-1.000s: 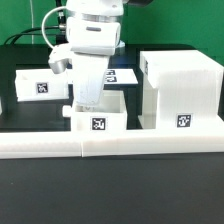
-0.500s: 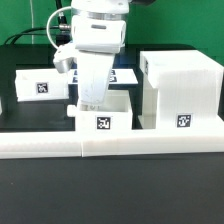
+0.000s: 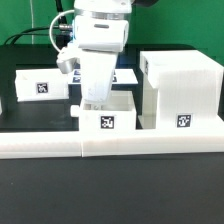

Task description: Assemble drawer

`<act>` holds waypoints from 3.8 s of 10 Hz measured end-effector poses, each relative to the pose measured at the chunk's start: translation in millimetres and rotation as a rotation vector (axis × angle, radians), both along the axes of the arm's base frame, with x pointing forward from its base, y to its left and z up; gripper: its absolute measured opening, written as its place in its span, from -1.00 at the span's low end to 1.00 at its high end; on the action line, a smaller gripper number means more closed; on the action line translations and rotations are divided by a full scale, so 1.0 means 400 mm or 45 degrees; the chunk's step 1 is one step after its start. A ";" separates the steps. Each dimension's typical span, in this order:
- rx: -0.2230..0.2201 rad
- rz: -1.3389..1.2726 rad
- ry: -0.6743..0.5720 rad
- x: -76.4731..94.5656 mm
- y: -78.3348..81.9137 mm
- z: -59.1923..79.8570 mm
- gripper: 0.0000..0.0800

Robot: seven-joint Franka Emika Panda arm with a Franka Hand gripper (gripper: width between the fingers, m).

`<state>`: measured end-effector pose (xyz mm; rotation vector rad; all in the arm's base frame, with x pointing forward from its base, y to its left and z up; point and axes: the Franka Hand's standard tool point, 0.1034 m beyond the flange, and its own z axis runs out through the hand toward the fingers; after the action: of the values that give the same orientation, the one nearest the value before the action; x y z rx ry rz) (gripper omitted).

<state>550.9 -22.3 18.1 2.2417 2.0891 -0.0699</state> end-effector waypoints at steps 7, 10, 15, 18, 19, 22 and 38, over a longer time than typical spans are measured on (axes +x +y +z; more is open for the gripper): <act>-0.007 0.056 0.021 -0.001 0.040 -0.010 -0.89; -0.009 0.053 0.030 -0.002 0.038 -0.011 -0.89; -0.009 0.066 0.051 -0.002 0.059 -0.015 -0.89; 0.000 0.063 0.015 -0.001 0.059 -0.019 -0.89; 0.000 0.065 0.016 -0.001 0.061 -0.019 -0.89; -0.001 0.068 0.023 -0.001 0.065 -0.019 -0.89; -0.015 0.103 -0.001 0.002 0.078 -0.022 -0.89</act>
Offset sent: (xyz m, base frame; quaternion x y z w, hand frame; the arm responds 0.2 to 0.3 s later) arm 0.0000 0.0000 0.0000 0.0000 0.0000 0.0000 1.0000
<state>551.8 8.7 9.4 2.1476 2.1705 -0.0764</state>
